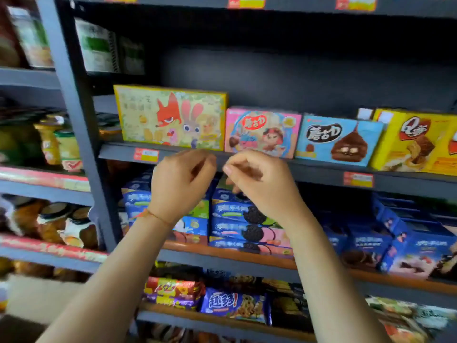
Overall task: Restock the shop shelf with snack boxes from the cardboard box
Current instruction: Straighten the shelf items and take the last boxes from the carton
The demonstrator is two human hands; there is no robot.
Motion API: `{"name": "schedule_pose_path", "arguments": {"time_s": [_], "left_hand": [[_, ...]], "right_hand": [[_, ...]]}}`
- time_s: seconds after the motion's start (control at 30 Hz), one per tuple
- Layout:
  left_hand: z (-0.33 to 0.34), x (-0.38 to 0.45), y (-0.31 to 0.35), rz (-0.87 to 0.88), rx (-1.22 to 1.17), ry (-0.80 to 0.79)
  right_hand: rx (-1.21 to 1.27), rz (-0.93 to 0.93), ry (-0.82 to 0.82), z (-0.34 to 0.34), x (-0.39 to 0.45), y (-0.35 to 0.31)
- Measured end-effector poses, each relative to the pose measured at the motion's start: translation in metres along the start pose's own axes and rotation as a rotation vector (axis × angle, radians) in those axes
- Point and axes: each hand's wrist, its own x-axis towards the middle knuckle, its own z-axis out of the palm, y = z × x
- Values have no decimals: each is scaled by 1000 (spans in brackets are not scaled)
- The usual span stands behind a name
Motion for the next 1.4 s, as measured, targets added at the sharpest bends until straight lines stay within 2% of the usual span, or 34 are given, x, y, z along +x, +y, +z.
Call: {"name": "schedule_pose_path", "arguments": {"time_s": [0.17,0.23,0.3,0.37,0.43,0.53,0.6,0.77,0.93,1.03,1.13,1.2,1.4], "left_hand": [[-43,-129,-127,-515,68,-281],[-55,-181,-164,-677,77,-405],[-85,-256,-214,-936,95,-503],[-116,-335,-255,-1117,133,-548],[-146,-406,-285,-1246,204,-605],[-183,-485,-319,-1350,278,-741],[-202,-520,-337,-1353,350,-793],[-224,-579,-380,-1138,493,-893],[-219,-596,-426,-1150,491,-1037],[-196,-605,-456,-1269,376,-1140],[-171,-609,-478,-1310,273,-1143],[-157,-611,-490,-1308,221,-1152],[-136,-625,-501,-1359,65,-1132]], "right_hand": [[61,272,-373,168,-26,55],[72,363,-415,215,-42,76],[79,453,-582,301,-71,100],[90,560,-734,377,-105,114],[101,660,-827,448,-145,132],[88,753,-950,536,-198,145],[57,815,-1018,580,-224,152],[-109,988,-1160,655,-274,181],[-273,1126,-1299,711,-300,203],[-417,1188,-1194,735,-306,221],[-653,1086,-973,747,-310,252],[-731,1046,-893,749,-309,276],[-843,1048,-933,756,-318,329]]}}
